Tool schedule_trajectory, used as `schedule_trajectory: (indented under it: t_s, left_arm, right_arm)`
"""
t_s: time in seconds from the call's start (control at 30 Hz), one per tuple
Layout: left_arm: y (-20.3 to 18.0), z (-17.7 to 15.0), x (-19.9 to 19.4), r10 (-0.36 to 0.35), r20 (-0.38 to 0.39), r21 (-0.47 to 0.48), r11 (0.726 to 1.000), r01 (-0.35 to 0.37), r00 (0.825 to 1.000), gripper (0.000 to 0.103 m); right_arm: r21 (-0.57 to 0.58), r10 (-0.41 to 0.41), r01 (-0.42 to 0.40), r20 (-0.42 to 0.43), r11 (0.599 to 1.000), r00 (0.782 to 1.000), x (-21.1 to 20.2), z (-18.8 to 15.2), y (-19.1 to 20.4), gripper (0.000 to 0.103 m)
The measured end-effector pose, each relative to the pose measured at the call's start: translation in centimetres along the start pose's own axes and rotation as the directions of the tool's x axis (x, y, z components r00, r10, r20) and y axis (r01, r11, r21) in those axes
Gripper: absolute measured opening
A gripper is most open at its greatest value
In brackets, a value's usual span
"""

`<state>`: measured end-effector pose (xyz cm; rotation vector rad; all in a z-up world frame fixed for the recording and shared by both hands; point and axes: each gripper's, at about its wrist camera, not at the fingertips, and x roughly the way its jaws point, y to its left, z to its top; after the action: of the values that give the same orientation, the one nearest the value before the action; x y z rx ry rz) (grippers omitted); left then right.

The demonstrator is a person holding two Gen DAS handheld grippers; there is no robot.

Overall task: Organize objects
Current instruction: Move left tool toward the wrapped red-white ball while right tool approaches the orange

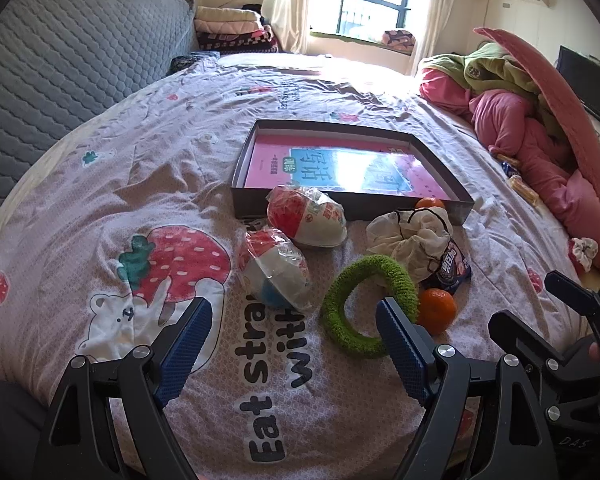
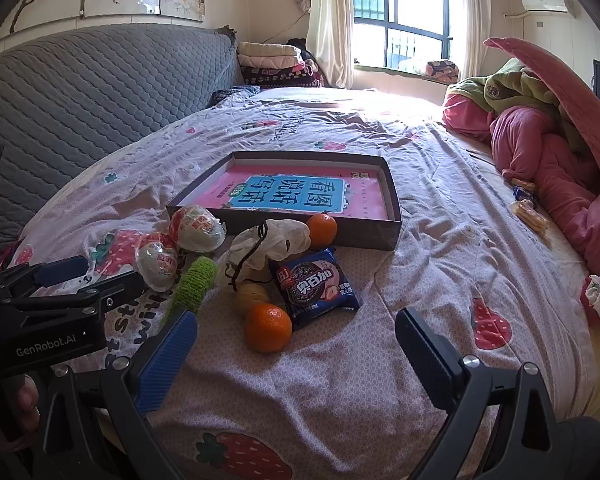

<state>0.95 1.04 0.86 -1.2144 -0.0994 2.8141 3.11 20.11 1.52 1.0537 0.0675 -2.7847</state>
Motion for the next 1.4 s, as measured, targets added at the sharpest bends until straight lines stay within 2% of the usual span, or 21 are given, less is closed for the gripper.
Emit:
schedule_trajectory:
  t_s: [0.63, 1.4]
  left_arm:
    - [-0.1, 0.0, -0.5, -0.007, 0.013, 0.0, 1.0, 0.007, 1.0, 0.085]
    - [1.2, -0.7, 2.0, 0.017, -0.056, -0.026, 0.999, -0.019, 0.998, 0.085]
  right_arm:
    - [-0.004, -0.001, 0.001, 0.022, 1.0, 1.0, -0.5, 0.1, 0.1, 0.1]
    - [-0.012, 0.028, -0.028, -0.053, 1.0, 0.998, 1.1, -0.6, 0.0, 0.099]
